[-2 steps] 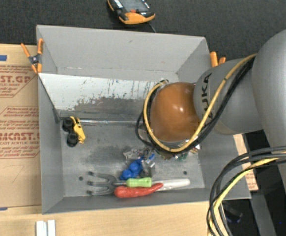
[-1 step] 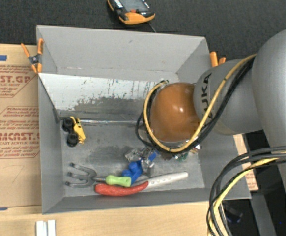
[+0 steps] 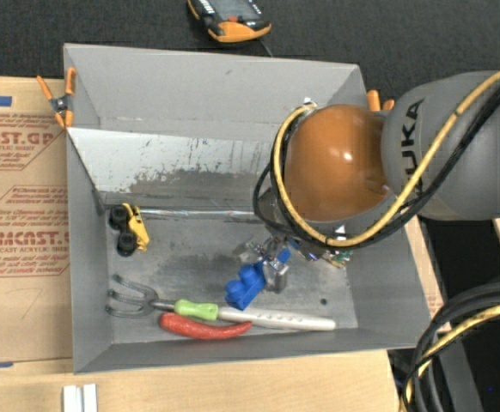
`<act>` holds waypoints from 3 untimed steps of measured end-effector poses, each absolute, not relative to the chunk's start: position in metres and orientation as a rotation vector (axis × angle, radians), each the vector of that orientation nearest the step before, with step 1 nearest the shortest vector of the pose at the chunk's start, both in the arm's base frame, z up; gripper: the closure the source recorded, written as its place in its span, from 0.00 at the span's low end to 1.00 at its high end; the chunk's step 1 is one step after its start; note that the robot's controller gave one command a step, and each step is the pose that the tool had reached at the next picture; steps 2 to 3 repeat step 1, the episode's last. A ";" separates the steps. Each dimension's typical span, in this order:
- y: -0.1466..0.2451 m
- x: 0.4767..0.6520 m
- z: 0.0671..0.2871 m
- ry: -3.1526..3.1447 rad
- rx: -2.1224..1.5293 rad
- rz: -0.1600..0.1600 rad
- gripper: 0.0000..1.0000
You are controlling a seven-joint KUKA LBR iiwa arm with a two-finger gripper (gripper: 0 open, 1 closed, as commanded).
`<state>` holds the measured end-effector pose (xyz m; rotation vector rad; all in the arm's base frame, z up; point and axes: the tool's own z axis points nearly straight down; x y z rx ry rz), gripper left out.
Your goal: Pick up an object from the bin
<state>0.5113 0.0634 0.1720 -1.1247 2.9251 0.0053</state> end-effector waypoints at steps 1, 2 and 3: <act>0.053 0.499 0.211 2.906 -1.185 0.009 1.00; 0.053 0.499 0.211 2.906 -1.185 0.009 1.00; 0.053 0.499 0.211 2.906 -1.185 0.009 1.00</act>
Offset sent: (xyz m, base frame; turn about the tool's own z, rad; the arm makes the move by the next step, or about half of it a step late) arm 0.0040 0.0109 0.0970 0.0020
